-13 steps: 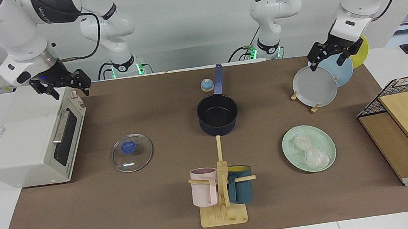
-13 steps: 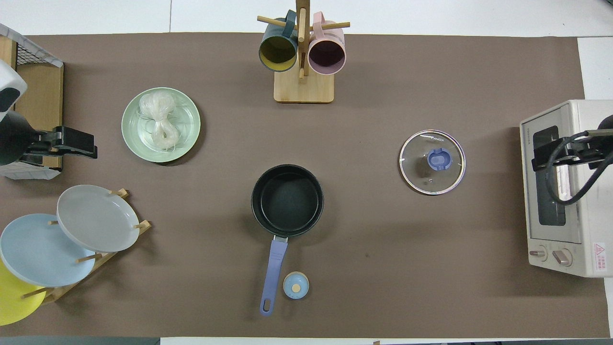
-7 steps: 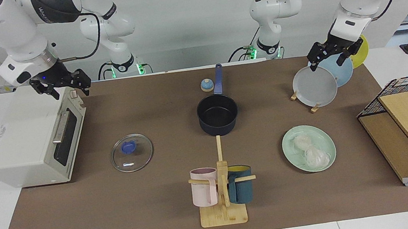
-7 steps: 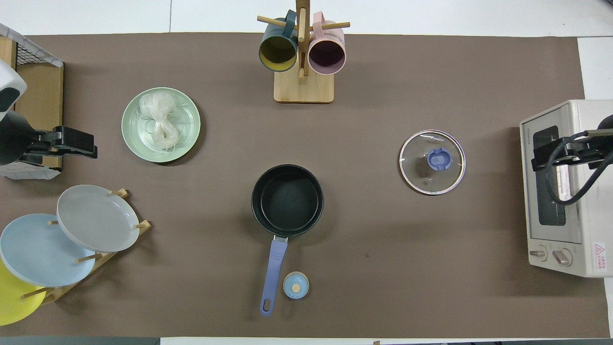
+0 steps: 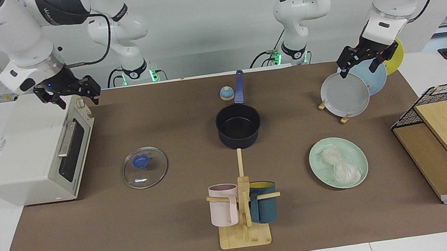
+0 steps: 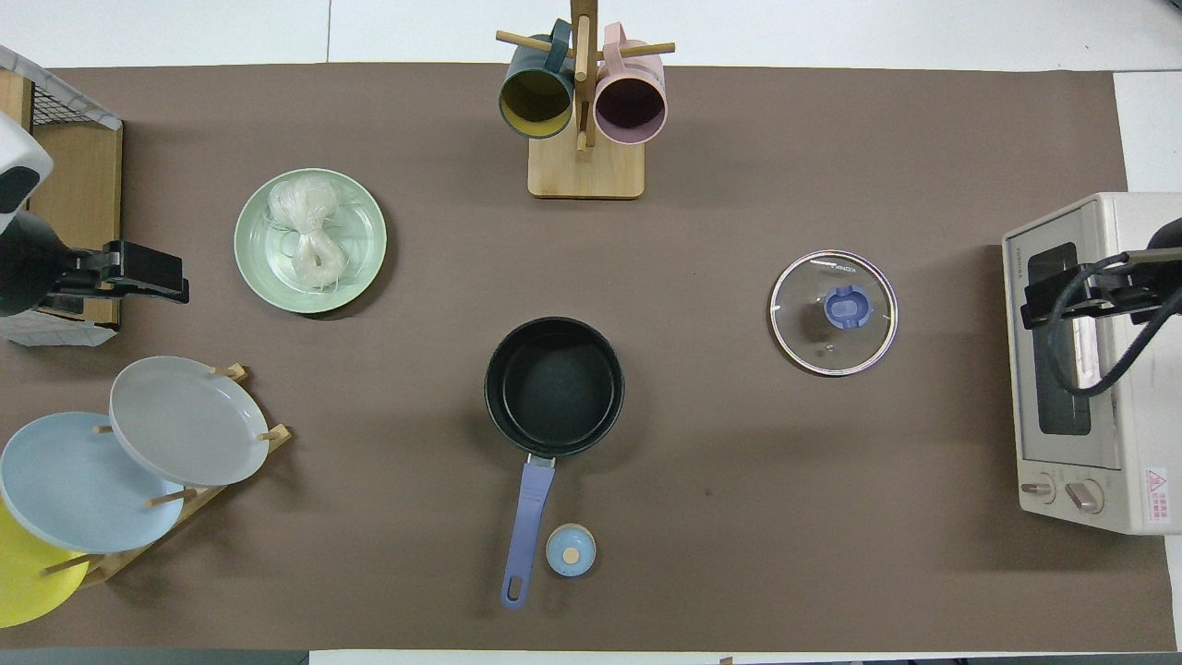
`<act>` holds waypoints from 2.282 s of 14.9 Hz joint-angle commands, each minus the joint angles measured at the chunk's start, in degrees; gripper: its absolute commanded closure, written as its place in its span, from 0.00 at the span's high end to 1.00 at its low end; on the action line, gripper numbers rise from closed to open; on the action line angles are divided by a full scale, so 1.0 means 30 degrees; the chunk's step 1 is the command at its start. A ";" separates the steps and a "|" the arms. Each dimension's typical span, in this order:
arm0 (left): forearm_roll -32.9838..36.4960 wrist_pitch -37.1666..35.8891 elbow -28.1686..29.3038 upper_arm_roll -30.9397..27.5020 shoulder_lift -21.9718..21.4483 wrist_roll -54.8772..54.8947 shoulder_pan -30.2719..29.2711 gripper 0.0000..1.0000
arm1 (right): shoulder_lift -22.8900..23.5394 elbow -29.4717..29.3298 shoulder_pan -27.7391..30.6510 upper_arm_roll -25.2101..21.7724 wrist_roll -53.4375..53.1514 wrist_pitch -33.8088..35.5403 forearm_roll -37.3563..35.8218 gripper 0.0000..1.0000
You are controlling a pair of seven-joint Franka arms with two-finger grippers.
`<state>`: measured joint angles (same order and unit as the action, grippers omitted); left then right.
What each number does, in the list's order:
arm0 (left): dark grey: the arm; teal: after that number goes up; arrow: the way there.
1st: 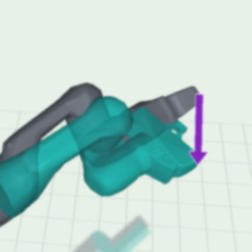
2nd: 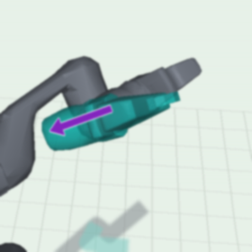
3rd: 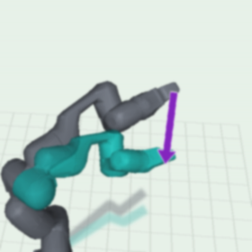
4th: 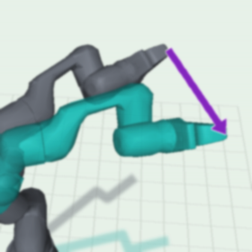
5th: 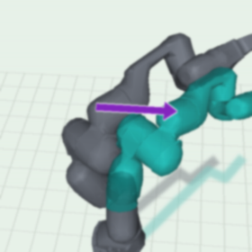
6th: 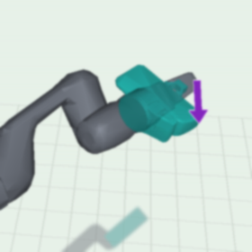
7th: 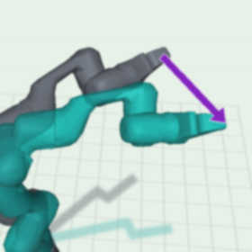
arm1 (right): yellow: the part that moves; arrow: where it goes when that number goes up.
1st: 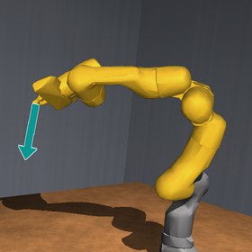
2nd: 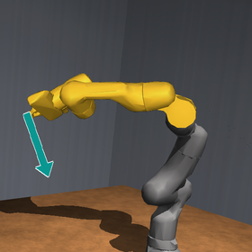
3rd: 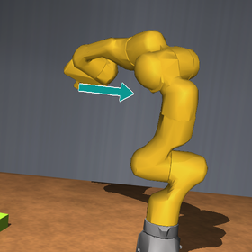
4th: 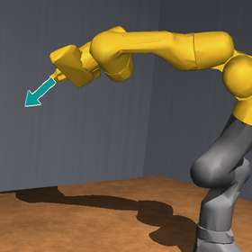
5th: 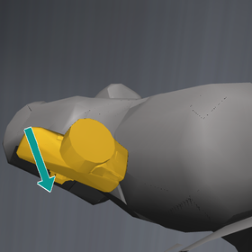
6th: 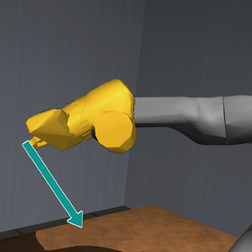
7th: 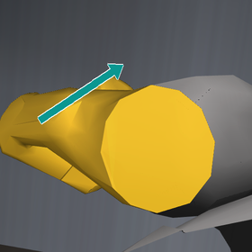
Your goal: Transfer vermicelli from plate to pot
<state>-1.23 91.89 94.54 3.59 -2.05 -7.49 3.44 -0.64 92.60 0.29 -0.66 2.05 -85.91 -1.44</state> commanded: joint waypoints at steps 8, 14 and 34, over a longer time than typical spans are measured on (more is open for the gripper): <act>-0.0265 0.8437 0.0766 -0.0288 0.7328 -0.2186 0.0494 1.00 | 0.1880 0.1589 -0.0126 0.1654 -0.1270 -0.4343 0.0274 1.00; -0.0235 1.1146 0.1445 -0.0288 0.8652 -0.2777 0.0846 1.00 | 0.2672 0.5776 -0.0096 0.1714 -0.0977 -0.9936 0.0303 1.00; 0.1113 1.0801 0.0919 -0.0171 0.8249 -0.1194 0.1168 0.00 | 0.5486 0.7394 -0.0126 0.2681 0.0019 -1.4488 0.0069 0.79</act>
<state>1.59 126.22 98.11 3.30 25.54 -11.18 6.27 15.71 113.95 -0.40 7.04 0.39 -127.34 -1.29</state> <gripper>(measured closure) 0.718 0.172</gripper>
